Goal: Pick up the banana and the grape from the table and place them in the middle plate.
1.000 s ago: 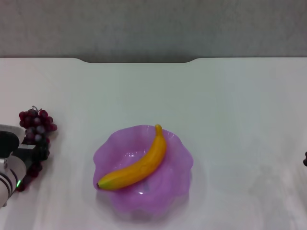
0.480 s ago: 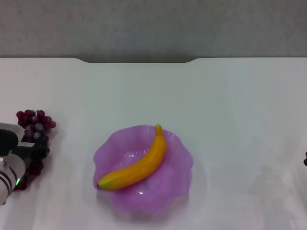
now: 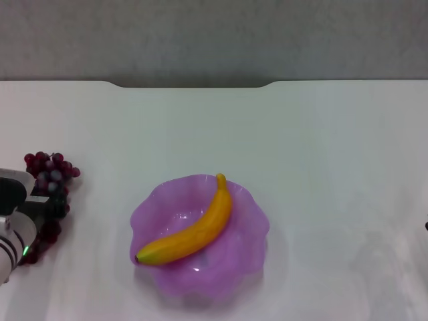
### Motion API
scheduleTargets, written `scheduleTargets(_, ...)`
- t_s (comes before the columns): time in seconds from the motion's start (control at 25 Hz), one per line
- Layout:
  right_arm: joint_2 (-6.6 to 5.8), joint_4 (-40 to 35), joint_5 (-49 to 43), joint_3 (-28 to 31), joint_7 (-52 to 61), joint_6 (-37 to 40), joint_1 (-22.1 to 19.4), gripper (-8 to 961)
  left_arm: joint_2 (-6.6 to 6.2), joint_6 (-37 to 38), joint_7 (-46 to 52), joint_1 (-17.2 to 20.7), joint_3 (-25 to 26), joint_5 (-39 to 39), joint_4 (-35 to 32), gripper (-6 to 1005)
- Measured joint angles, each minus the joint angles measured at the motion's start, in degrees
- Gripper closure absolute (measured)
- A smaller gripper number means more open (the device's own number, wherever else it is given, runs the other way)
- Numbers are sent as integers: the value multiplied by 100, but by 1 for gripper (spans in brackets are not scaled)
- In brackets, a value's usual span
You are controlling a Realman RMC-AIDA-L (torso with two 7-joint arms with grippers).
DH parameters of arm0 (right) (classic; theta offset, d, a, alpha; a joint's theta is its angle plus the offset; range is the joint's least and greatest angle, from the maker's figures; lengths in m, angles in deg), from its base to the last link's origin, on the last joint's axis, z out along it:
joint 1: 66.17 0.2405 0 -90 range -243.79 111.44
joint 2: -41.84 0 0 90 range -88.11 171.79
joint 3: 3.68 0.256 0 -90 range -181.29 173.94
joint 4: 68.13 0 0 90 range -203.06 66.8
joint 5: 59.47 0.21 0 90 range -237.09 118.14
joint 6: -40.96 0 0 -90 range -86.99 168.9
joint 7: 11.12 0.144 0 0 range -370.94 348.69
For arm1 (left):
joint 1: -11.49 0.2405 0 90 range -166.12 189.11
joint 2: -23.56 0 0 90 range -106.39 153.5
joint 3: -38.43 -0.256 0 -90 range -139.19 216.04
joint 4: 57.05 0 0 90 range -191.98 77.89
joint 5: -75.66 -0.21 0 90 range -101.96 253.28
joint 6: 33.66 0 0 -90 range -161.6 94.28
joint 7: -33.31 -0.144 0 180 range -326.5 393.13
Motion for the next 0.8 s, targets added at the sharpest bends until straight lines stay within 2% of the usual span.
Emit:
scheduleTargets(0.28,0,-8,-1,0,3,0,-2,932,-2,0,-10,-51,0,0,9,644)
scheduleTargets(0.48,0,-11,-1,0,4,0,-2,932,-24,0,-246,-31,31,12,258,646)
scheduleTargets(0.8,0,-26,0,0,4,0,-2,932,-33,-52,-1069,123,769,6,827,653)
